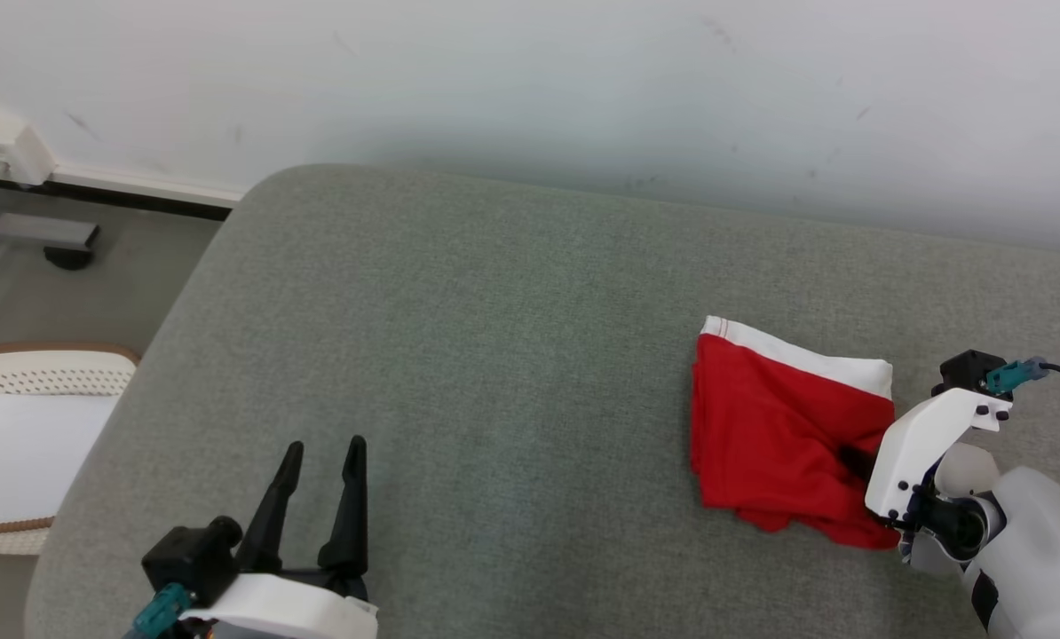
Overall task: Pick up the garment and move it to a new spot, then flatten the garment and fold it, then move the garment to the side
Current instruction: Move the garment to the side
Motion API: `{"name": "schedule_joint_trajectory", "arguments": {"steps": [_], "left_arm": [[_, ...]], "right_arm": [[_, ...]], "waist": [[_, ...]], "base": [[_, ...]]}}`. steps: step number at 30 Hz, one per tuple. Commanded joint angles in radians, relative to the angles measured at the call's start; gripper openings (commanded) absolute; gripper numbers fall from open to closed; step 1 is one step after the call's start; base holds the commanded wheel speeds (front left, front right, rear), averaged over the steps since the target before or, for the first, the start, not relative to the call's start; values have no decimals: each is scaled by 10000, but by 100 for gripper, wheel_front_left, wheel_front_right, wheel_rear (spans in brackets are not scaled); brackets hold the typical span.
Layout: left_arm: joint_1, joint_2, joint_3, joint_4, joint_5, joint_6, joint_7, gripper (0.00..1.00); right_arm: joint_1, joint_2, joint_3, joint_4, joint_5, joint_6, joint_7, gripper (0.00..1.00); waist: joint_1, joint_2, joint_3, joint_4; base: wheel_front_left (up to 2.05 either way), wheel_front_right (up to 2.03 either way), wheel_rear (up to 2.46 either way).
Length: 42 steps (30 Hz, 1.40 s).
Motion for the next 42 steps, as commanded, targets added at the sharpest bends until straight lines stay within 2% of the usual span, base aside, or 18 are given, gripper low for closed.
{"name": "schedule_joint_trajectory", "arguments": {"steps": [1, 6, 12, 18, 32, 37, 42], "left_arm": [[52, 36, 31, -14, -135, 29, -9, 100], [102, 36, 25, -68, -47, 28, -9, 100], [174, 34, 26, -163, 164, 20, -9, 100], [232, 34, -324, -343, 250, -13, -9, 100], [-10, 39, -1081, -520, 310, -68, -9, 100], [-182, 37, -1302, -445, 364, -66, -9, 100], [-349, 39, -1481, -340, 452, -71, -9, 100]], "right_arm": [[273, -56, 86, 10, -57, -43, -288, 0], [50, -120, 207, -244, -152, -40, -974, 0], [-25, -213, 472, -633, -10, -37, -1406, 0], [167, -362, 769, -1067, 183, -36, -1601, 0], [583, -572, 1450, -2375, 813, -36, -1963, 0], [674, -586, 1635, -2665, 1042, -36, -2157, 0], [739, -598, 1882, -3090, 1273, -36, -2363, 0]], "waist": [[0, 0, -81, -87], [0, 0, -262, -326], [0, 0, -567, -957], [0, 0, -713, -1954], [0, 0, -422, -4872], [0, 0, -235, -5500], [0, 0, -104, -5767]], "base": [[0, 0, 0], [0, 0, 0], [0, 0, 0], [0, 0, 0], [0, 0, 0], [0, 0, 0], [0, 0, 0]]}}
